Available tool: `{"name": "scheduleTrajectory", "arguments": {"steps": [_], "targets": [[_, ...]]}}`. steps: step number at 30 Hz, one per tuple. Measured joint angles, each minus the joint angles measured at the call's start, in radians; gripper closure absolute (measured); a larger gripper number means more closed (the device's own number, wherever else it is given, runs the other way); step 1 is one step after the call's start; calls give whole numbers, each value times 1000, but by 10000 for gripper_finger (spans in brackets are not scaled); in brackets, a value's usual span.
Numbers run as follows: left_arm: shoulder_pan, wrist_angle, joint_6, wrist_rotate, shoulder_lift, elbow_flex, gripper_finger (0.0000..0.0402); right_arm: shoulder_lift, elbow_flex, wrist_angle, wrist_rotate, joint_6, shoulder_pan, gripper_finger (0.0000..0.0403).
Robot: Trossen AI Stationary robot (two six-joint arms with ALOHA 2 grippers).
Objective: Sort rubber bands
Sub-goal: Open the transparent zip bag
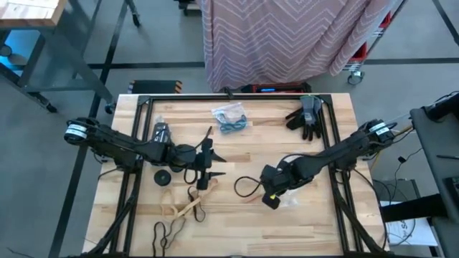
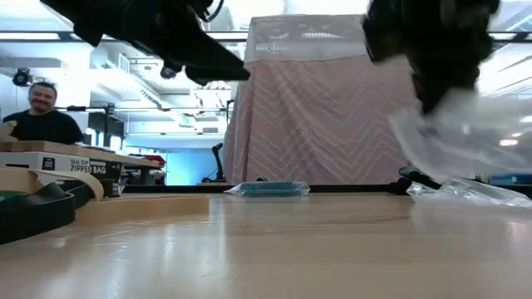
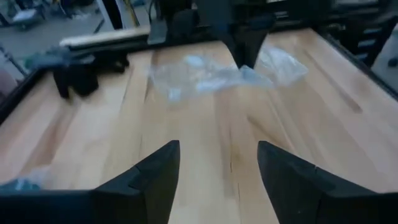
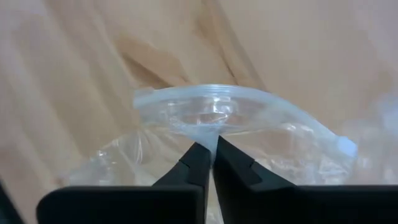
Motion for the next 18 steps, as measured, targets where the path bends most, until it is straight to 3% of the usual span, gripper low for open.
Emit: {"name": "scheduleTrajectory", "arguments": {"steps": [4,9,14,18], "targets": [[-5,61,7,73,0,0,199,0,94,21,55,-205,-4,399],[-68,170,55,86,0,-2,185,-1,162,148,60,-473,-4,401],[-169,279,320,93,0,-2,171,-1,209,293,-78,-687,-6,401],[-185,324,408,89,-1,-2,164,-2,253,332,-156,-748,-8,401]]}}
